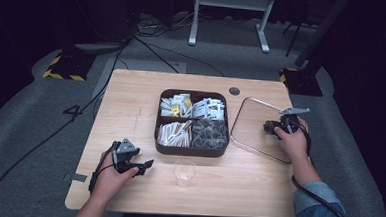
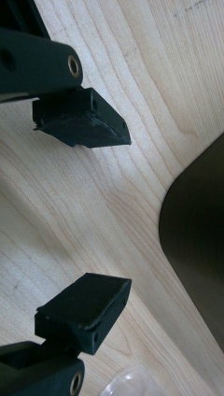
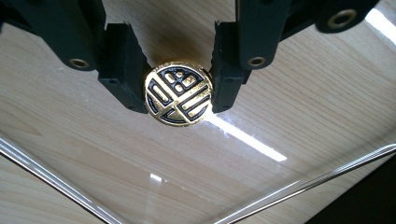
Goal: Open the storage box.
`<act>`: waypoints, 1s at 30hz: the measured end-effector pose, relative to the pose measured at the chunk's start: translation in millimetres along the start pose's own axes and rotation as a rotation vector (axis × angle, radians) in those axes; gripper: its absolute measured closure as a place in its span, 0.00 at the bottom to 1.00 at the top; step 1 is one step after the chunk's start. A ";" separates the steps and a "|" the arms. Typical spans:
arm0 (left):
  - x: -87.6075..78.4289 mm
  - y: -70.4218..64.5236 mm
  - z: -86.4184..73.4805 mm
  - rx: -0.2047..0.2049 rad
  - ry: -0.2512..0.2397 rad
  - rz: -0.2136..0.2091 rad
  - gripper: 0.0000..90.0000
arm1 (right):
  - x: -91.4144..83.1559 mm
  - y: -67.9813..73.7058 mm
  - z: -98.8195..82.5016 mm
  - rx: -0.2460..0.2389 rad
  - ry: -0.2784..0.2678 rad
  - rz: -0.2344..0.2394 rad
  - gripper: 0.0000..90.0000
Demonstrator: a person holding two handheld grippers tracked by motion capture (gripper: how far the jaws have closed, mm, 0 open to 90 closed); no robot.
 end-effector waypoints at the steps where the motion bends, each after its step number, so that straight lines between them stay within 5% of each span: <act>1: 0.0 0.0 0.0 0.000 0.000 0.000 0.30 | 0.6 -0.3 -0.6 0.003 -0.001 -0.001 0.65; 8: 0.8 -0.9 -0.2 -0.009 -0.003 -0.001 0.30 | 2.4 -0.3 -2.7 0.019 -0.005 0.000 0.64; 11: 0.6 -1.0 0.3 -0.006 -0.005 -0.001 0.30 | 2.6 2.6 0.7 0.075 -0.041 0.029 0.48; 16: 0.2 -0.9 0.4 -0.004 -0.002 -0.004 0.30 | -4.1 5.8 10.7 0.088 -0.095 0.017 0.42; 24: 1.9 -0.2 2.7 -0.004 0.006 -0.005 0.30 | -20.6 16.2 19.6 0.078 -0.146 0.051 0.42; 30: 2.9 0.8 6.8 0.013 0.014 0.002 0.29 | -40.7 38.4 25.3 0.056 -0.199 0.118 0.42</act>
Point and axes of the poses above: each handheld gripper's, and its own axes: x roughly forward along the jaws, z roughly out of its top, y roughly to its left, the point moved 7 cm from there along x, roughly forward along the jaws, and after that the axes turned 4 degrees about -y, right-handed, at the moved point
